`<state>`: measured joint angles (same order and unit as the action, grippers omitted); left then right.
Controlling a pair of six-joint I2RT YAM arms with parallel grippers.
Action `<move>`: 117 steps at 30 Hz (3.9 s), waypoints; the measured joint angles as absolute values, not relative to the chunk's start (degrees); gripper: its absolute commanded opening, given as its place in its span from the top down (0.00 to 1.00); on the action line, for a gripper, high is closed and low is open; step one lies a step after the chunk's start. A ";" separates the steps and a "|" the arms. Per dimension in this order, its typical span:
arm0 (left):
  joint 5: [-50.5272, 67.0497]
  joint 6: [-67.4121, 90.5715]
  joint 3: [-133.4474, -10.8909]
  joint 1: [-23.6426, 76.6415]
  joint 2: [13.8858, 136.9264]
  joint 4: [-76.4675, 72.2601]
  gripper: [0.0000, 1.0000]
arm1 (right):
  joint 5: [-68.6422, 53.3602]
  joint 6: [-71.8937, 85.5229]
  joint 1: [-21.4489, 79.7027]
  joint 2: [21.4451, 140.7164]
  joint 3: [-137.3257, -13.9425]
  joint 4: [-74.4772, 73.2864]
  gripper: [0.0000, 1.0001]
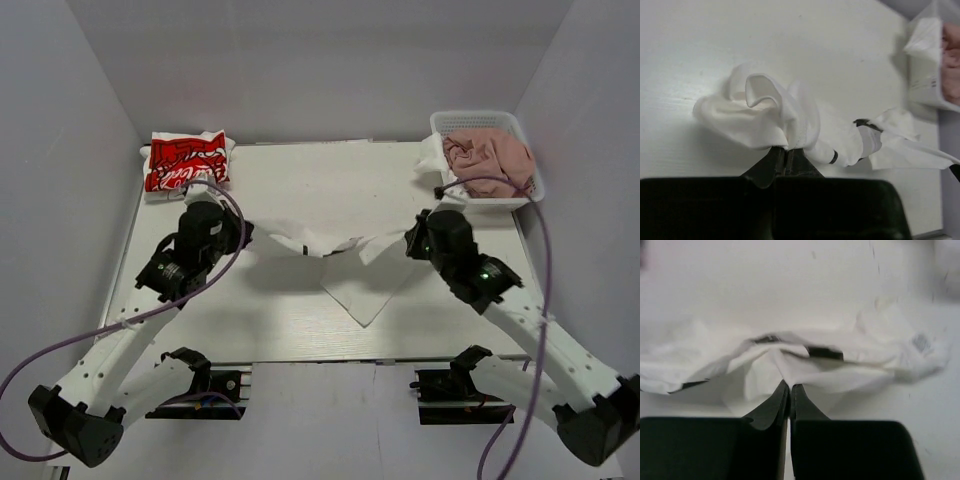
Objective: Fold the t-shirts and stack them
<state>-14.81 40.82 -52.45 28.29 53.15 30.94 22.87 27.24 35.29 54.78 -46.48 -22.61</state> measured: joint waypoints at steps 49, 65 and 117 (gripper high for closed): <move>-20.01 46.41 -61.12 24.93 88.77 45.76 0.00 | 40.12 26.13 29.76 82.30 -46.92 -19.42 1.00; 18.63 44.25 -23.75 30.55 53.23 36.21 0.12 | 34.81 28.21 28.05 80.05 -44.34 -17.69 1.00; -19.81 43.35 -89.21 41.41 45.30 47.94 1.00 | 32.05 15.11 25.26 41.85 -81.25 -26.98 1.00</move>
<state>-19.81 43.35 -89.21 41.41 45.30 47.94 32.05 15.11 25.26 41.85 -81.25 -26.98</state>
